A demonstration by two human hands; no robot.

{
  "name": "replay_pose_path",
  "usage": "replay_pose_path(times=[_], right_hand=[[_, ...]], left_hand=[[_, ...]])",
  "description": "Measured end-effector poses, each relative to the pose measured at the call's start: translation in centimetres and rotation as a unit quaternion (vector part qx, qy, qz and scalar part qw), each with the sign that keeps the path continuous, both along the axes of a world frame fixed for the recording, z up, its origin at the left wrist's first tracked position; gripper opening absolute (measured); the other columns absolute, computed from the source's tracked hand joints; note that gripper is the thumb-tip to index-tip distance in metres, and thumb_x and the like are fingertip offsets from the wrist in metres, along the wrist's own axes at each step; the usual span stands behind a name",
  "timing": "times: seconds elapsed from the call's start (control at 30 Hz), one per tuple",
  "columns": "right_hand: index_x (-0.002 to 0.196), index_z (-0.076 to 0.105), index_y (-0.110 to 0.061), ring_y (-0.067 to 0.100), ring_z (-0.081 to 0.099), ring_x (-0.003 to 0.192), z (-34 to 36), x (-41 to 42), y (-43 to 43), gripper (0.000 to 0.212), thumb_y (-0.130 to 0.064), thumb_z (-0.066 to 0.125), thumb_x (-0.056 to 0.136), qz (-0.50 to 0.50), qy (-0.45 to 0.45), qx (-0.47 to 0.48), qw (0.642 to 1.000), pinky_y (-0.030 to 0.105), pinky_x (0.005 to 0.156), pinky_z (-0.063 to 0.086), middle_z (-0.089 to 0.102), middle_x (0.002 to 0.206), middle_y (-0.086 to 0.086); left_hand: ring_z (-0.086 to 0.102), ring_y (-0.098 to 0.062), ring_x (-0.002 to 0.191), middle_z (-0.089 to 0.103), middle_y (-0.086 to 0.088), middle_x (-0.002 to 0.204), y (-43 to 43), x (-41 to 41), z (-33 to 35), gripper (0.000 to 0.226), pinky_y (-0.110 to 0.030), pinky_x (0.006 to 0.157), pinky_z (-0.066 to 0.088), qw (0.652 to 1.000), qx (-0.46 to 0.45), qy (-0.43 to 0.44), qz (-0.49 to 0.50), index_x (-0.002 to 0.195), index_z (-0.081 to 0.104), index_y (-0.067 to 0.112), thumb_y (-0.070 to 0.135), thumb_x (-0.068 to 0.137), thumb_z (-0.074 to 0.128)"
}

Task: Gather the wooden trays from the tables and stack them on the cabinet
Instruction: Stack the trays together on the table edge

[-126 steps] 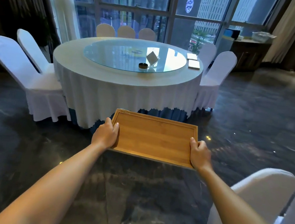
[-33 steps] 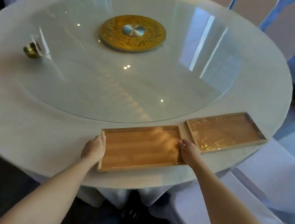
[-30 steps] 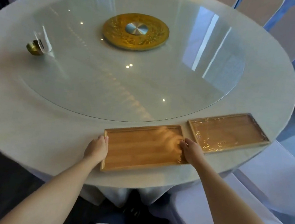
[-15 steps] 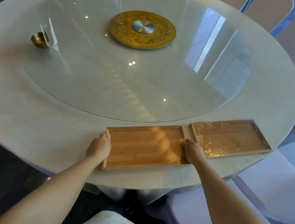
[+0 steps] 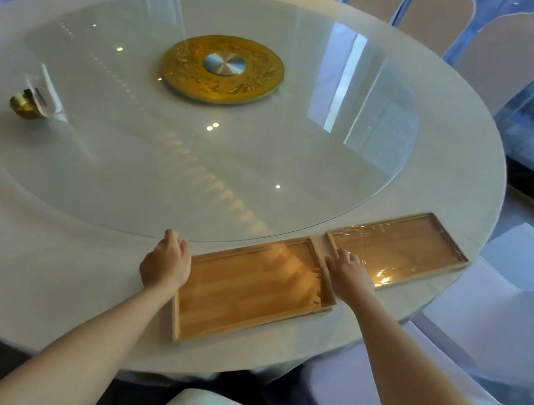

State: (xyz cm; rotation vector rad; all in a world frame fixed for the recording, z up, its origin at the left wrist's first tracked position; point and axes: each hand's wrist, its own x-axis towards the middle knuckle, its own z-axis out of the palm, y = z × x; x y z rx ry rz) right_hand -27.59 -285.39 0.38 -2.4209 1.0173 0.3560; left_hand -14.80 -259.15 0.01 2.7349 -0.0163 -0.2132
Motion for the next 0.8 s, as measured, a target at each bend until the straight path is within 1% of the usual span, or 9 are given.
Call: replay_pose_path(times=[0.07,0.13,0.2,0.27,0.33,0.43,0.5,0.6,0.8], right_hand=[[0.140,0.030,-0.013,0.033,0.040,0.129,0.6,-2.2,-3.9,0.052,-0.042,0.027,0.097,-0.056,-0.015,-0.020,0.998,0.044,0.099,0.041,0.039,0.140,0.015],[0.140,0.030,-0.011,0.033,0.037,0.130,0.9,-2.2,-4.4,0.052,-0.040,0.030,0.097,-0.057,-0.021,-0.030,0.998,0.042,0.100,0.038,0.038,0.140,0.016],[0.140,0.029,-0.008,0.035,0.035,0.130,1.3,-2.3,-4.4,0.052,-0.038,0.031,0.097,-0.052,-0.033,-0.038,0.997,0.043,0.102,0.035,0.038,0.140,0.018],[0.142,0.024,-0.006,0.036,0.033,0.129,1.8,-2.4,-4.5,0.053,-0.035,0.029,0.098,-0.035,-0.035,-0.057,0.997,0.042,0.105,0.031,0.036,0.140,0.020],[0.144,0.021,-0.004,0.036,0.031,0.130,2.4,-2.9,-5.8,0.053,-0.033,0.027,0.099,-0.035,-0.031,-0.073,0.996,0.041,0.107,0.028,0.032,0.143,0.019],[0.145,0.017,-0.004,0.035,0.028,0.134,2.5,-4.2,-10.9,0.059,-0.036,0.030,0.098,-0.090,-0.052,-0.080,0.991,0.042,0.110,0.026,0.030,0.145,0.020],[0.145,0.018,-0.005,0.034,0.027,0.135,2.2,-4.9,-14.1,0.060,-0.038,0.031,0.097,-0.107,-0.053,-0.070,0.990,0.042,0.110,0.027,0.030,0.145,0.019],[0.142,0.022,-0.004,0.035,0.030,0.132,1.7,-5.6,-18.1,0.058,-0.038,0.032,0.097,-0.101,-0.048,-0.057,0.992,0.042,0.107,0.030,0.034,0.141,0.020],[0.131,0.033,-0.001,0.037,0.033,0.129,-0.1,-5.4,-23.0,0.052,-0.040,0.030,0.097,-0.071,-0.019,-0.021,0.997,0.045,0.102,0.034,0.038,0.135,0.022]], left_hand=[[0.061,-0.041,0.094,0.065,-0.024,0.109,-6.1,0.2,0.6,0.031,-0.038,0.071,0.042,0.997,-0.011,-0.013,-0.080,0.104,0.048,0.000,0.024,0.098,0.029],[0.061,-0.038,0.087,0.065,-0.022,0.106,-7.5,-0.1,1.0,0.032,-0.035,0.065,0.037,0.994,-0.005,-0.021,-0.111,0.104,0.048,0.000,0.025,0.098,0.029],[0.054,-0.031,0.076,0.065,-0.021,0.104,-8.4,-0.7,0.9,0.032,-0.032,0.063,0.035,0.990,-0.003,-0.019,-0.140,0.104,0.048,0.001,0.025,0.098,0.028],[0.051,-0.027,0.075,0.064,-0.019,0.105,-9.1,-1.2,0.7,0.034,-0.031,0.062,0.035,0.986,-0.002,-0.015,-0.163,0.106,0.050,0.001,0.026,0.098,0.028],[0.057,-0.030,0.086,0.064,-0.017,0.109,-10.6,-1.9,0.7,0.037,-0.032,0.064,0.038,0.980,0.008,-0.010,-0.200,0.107,0.052,0.001,0.028,0.098,0.028],[0.055,-0.032,0.108,0.063,-0.018,0.116,-15.8,-3.6,0.3,0.047,-0.037,0.081,0.045,0.965,0.049,-0.008,-0.257,0.110,0.055,0.001,0.033,0.096,0.024],[0.052,-0.033,0.115,0.060,-0.018,0.122,-18.9,-4.6,0.1,0.050,-0.038,0.090,0.043,0.961,0.088,0.008,-0.262,0.115,0.056,0.002,0.036,0.097,0.023],[0.047,-0.031,0.124,0.055,-0.016,0.132,-22.6,-5.8,-0.6,0.051,-0.039,0.100,0.037,0.962,0.135,0.040,-0.236,0.125,0.052,0.004,0.036,0.098,0.023],[0.042,-0.029,0.128,0.052,-0.014,0.136,-26.3,-6.7,-2.4,0.056,-0.040,0.106,0.028,0.956,0.217,0.092,-0.174,0.130,0.050,0.007,0.040,0.098,0.019]])
